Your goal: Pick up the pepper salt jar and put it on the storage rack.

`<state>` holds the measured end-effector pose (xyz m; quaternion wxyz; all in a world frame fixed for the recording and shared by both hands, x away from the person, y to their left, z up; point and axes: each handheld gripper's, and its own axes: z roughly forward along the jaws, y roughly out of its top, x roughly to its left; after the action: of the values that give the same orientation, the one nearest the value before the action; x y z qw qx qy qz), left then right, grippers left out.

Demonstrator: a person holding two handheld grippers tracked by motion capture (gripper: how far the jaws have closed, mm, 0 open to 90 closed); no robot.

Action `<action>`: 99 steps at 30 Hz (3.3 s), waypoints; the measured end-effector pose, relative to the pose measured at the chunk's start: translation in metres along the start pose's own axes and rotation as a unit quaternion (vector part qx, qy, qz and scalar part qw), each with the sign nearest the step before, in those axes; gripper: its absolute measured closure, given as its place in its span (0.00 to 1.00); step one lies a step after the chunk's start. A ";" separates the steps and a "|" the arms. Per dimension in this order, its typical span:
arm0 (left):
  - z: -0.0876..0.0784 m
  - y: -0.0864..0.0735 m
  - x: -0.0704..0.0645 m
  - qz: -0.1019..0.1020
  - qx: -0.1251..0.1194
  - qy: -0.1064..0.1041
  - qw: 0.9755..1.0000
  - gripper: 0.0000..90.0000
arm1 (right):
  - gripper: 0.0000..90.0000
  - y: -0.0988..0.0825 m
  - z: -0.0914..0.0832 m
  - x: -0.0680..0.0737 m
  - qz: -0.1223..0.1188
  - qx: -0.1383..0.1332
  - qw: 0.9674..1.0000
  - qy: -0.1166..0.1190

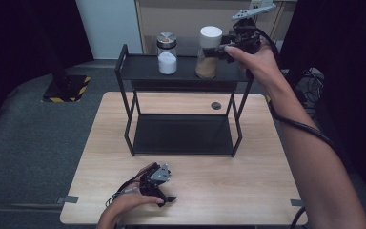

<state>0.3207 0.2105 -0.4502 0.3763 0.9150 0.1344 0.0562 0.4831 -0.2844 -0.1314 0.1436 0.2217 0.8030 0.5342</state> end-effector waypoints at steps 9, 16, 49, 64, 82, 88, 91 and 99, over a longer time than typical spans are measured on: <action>0.000 0.000 0.000 0.000 0.000 0.000 1.000 0.00 | 0.10 -0.015 -0.037 0.016 -0.016 -0.014 1.000 -0.011; 0.000 -0.001 0.000 -0.002 -0.002 0.000 1.000 0.00 | 0.05 -0.031 -0.056 0.034 -0.025 -0.024 0.999 -0.003; 0.000 0.000 0.000 -0.002 0.000 0.000 1.000 0.00 | 0.05 -0.166 -0.039 0.103 -0.031 0.027 0.998 0.050; 0.000 0.000 0.000 -0.002 0.000 0.000 1.000 0.00 | 0.05 -0.210 -0.031 0.103 -0.011 0.041 0.998 0.046; 0.000 0.000 0.000 -0.002 0.000 0.000 1.000 0.00 | 0.05 -0.250 -0.016 0.106 0.004 0.062 0.997 0.056; 0.000 0.000 0.000 -0.002 0.000 0.000 1.000 0.00 | 0.05 -0.264 -0.014 0.106 0.008 0.067 0.996 0.056; 0.000 0.000 0.000 -0.001 0.000 0.000 1.000 0.00 | 0.05 -0.272 -0.014 0.107 0.012 0.068 0.996 0.054; 0.000 0.000 0.000 -0.002 0.000 0.000 1.000 0.00 | 0.05 -0.290 -0.013 0.108 0.018 0.071 0.996 0.050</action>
<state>0.3204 0.2101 -0.4504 0.3765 0.9147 0.1359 0.0557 0.3256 -0.3360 -0.3933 0.0780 0.2184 0.8409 0.4889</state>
